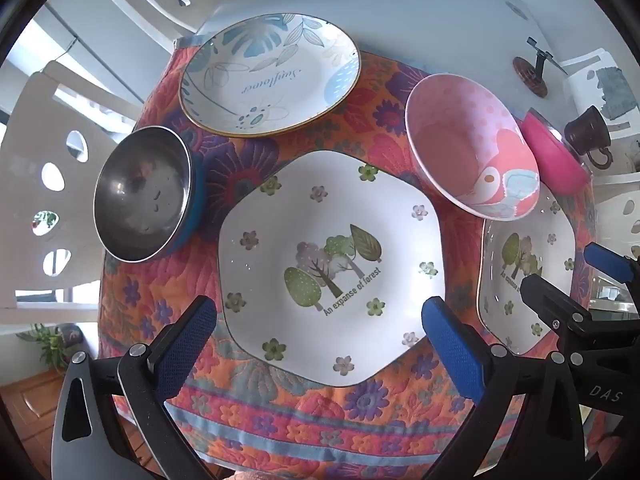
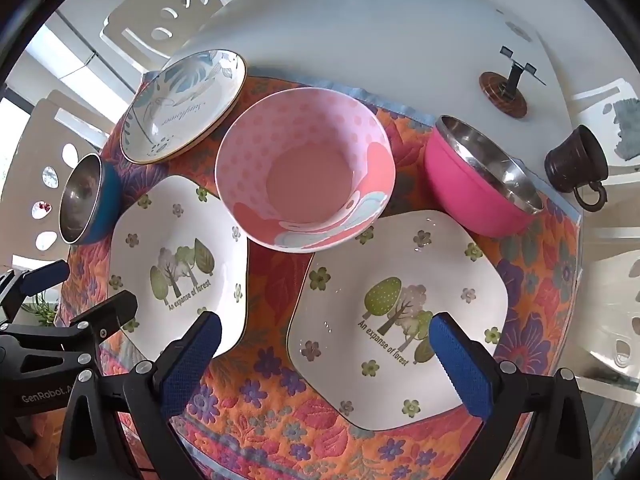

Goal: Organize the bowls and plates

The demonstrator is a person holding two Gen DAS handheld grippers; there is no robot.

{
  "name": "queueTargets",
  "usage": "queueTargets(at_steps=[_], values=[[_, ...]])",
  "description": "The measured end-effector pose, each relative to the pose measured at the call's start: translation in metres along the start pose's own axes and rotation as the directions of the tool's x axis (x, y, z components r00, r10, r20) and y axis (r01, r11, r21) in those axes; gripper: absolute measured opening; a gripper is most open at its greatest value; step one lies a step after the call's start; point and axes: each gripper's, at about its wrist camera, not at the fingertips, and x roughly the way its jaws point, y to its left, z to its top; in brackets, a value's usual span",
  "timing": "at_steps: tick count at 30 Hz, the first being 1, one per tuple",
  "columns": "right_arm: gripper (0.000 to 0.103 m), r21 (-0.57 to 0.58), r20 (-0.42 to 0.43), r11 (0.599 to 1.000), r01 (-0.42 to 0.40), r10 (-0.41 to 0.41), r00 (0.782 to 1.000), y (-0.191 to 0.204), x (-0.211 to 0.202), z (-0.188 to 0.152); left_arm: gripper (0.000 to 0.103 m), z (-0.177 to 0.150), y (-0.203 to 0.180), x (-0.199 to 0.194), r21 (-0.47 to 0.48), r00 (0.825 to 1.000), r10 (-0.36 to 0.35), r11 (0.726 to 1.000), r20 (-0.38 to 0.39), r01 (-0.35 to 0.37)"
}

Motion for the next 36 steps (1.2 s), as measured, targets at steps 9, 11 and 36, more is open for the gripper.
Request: queueTargets(at_steps=[9,11,36], values=[[0.103,0.001,0.005,1.0,0.001,-0.001,1.0,0.0017,-0.0029,0.0004,0.102,-0.0013,-0.0014,0.0026,-0.008,0.998,-0.053,0.999,-0.018,0.053],[0.103,0.003,0.005,1.0,-0.003,0.003,1.0,0.0029,-0.0027,0.0008,0.102,-0.0012,-0.0016,0.0029,-0.007,0.998,-0.051,0.999,-0.021,0.051],[0.103,0.038,-0.028,0.999,-0.035,0.036,0.999,0.0019,0.0055,-0.0075,0.102,-0.0055,0.0009,0.0086,-0.019,0.997,-0.059,0.998,-0.04,0.058]])
